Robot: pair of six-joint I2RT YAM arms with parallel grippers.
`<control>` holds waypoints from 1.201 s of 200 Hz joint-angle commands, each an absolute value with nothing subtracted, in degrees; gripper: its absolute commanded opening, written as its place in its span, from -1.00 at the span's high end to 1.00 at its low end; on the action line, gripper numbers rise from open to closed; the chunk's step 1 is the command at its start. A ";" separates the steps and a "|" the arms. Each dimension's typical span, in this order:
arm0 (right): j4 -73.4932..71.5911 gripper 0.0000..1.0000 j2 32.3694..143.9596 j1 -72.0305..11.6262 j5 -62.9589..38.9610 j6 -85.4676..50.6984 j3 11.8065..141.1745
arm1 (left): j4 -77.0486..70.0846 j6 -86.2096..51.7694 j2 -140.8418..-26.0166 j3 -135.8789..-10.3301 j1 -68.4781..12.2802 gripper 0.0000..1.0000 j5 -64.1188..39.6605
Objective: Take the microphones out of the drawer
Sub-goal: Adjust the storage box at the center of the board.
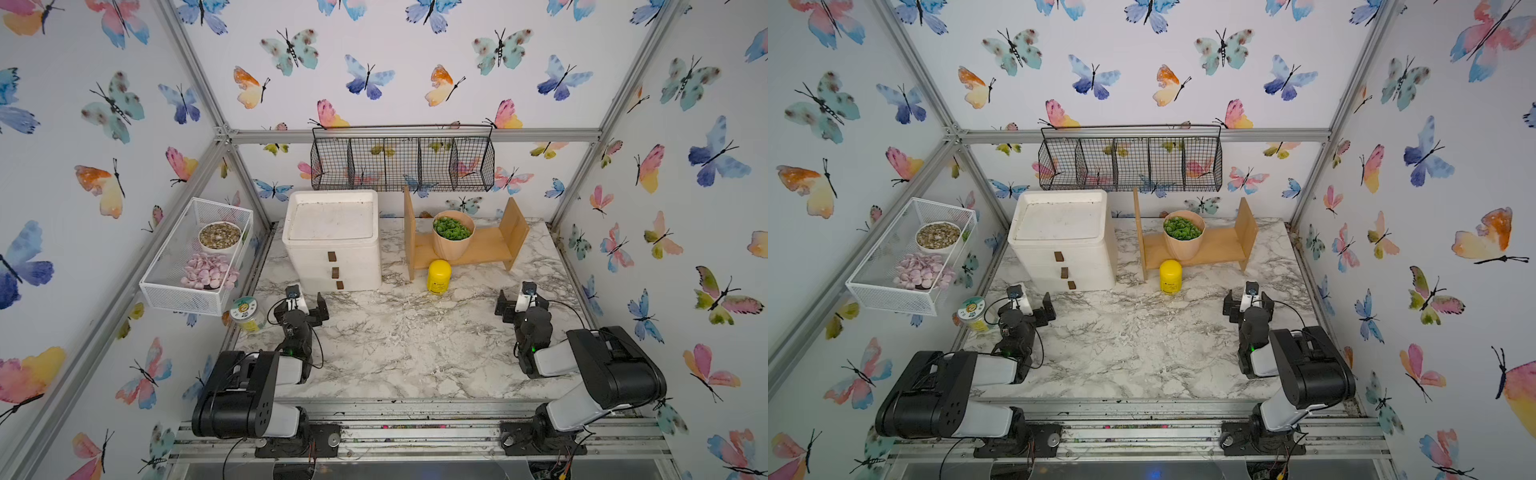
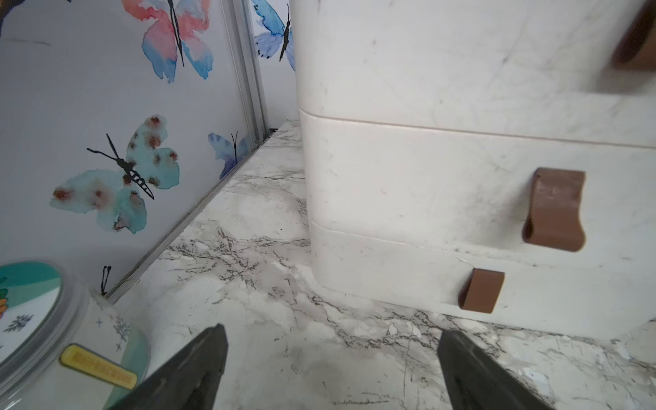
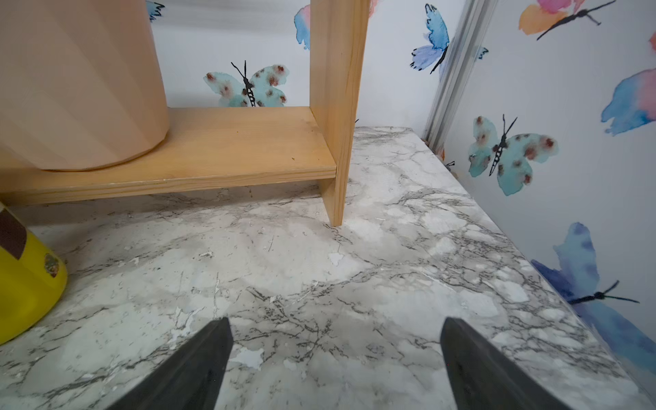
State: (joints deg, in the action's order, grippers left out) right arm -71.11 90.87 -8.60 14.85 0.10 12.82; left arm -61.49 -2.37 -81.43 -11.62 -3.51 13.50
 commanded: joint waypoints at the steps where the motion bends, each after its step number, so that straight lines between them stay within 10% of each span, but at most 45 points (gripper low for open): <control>1: -70.57 -0.97 90.53 -8.35 15.12 -0.44 13.81 | -61.88 -2.28 -80.56 -11.70 -3.78 -0.97 11.51; 158: -73.42 -0.97 88.94 -8.35 16.47 -0.08 12.46 | -61.90 -2.57 -79.21 -11.58 -3.79 -0.97 12.96; 240: -35.53 -0.97 62.50 -8.35 27.51 -8.26 23.24 | -15.42 -15.98 -51.30 -22.11 -4.85 -0.97 23.64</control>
